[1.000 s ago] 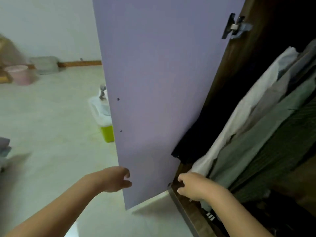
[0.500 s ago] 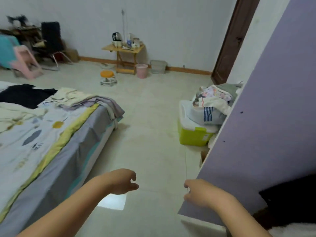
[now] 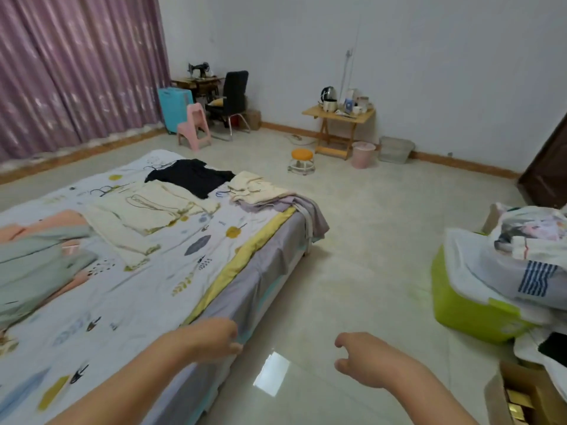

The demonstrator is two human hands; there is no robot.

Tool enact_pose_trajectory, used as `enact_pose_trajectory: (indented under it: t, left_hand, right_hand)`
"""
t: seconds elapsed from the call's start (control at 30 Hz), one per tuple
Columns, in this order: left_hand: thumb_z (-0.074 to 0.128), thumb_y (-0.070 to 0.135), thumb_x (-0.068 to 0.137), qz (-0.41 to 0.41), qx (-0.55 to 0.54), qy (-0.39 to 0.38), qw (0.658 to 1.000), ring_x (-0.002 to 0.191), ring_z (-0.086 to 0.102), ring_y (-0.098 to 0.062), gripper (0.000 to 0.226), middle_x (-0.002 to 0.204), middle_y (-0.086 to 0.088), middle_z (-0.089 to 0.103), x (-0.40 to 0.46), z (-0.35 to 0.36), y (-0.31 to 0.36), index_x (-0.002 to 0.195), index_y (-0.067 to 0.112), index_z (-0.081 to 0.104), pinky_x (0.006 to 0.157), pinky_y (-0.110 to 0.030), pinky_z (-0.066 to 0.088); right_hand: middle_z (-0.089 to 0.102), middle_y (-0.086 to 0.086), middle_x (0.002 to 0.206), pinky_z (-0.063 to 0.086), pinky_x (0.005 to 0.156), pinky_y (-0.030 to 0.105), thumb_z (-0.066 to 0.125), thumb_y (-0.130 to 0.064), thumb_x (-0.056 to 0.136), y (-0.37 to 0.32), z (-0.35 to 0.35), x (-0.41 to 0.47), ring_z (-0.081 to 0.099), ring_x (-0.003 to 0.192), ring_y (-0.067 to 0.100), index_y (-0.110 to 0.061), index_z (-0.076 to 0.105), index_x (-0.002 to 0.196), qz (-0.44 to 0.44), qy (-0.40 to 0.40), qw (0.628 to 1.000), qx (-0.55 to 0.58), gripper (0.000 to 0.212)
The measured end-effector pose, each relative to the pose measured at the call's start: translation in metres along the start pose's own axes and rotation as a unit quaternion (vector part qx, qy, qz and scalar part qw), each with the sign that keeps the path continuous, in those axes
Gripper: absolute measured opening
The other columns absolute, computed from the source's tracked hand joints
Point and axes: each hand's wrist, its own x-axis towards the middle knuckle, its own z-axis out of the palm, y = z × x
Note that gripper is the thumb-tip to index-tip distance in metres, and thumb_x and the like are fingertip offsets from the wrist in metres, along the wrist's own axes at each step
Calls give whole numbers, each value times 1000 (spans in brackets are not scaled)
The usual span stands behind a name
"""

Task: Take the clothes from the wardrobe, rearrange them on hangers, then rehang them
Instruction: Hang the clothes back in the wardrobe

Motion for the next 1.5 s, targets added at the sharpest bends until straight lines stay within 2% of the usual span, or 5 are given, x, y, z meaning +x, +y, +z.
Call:
enact_pose_trajectory:
  t: [0.23, 0.47, 0.83, 1.13, 1.5]
  left_hand:
    - [42, 41, 96, -70, -96, -12, 993, 119, 47, -18, 45, 136, -2, 47, 6, -6, -98, 133, 15, 45, 96, -26, 36]
    - [41, 40, 96, -160, -187, -13, 969, 106, 48, -17, 38, 133, -5, 49, 31, -11, -153, 124, 15, 49, 88, -26, 36]
    - [41, 40, 96, -319, -346, 77, 879, 121, 46, -16, 42, 137, 0, 46, 34, 6, -191, 132, 19, 44, 96, -24, 36]
    - [42, 38, 96, -428, -405, 121, 799, 113, 50, -15, 37, 130, 0, 49, -27, 56, -274, 128, 20, 48, 93, -23, 41]
    - [41, 34, 97, -468, -415, 142, 767, 114, 51, -16, 33, 129, -1, 51, -97, 106, -487, 124, 18, 50, 89, -23, 41]
  right_hand:
    - [47, 7, 136, 38, 98, 28, 43, -30, 95, -74, -17, 71, 47, 123, 23, -13, 43, 134, -67, -42, 995, -61, 43]
    - [44, 7, 140, 36, 101, 27, 45, -33, 95, -120, -55, 160, 43, 128, 22, -13, 43, 134, -149, -70, 977, -132, 44]
    - [38, 8, 147, 33, 105, 28, 40, -27, 96, -220, -100, 271, 40, 132, 22, -14, 36, 141, -289, -125, 910, -268, 47]
    - [41, 7, 142, 36, 99, 28, 43, -26, 95, -350, -56, 280, 43, 127, 22, -12, 41, 135, -379, -162, 847, -337, 43]
    - [43, 8, 140, 38, 97, 28, 38, -23, 98, -574, 54, 279, 45, 124, 23, -11, 41, 134, -379, -197, 838, -338, 38]
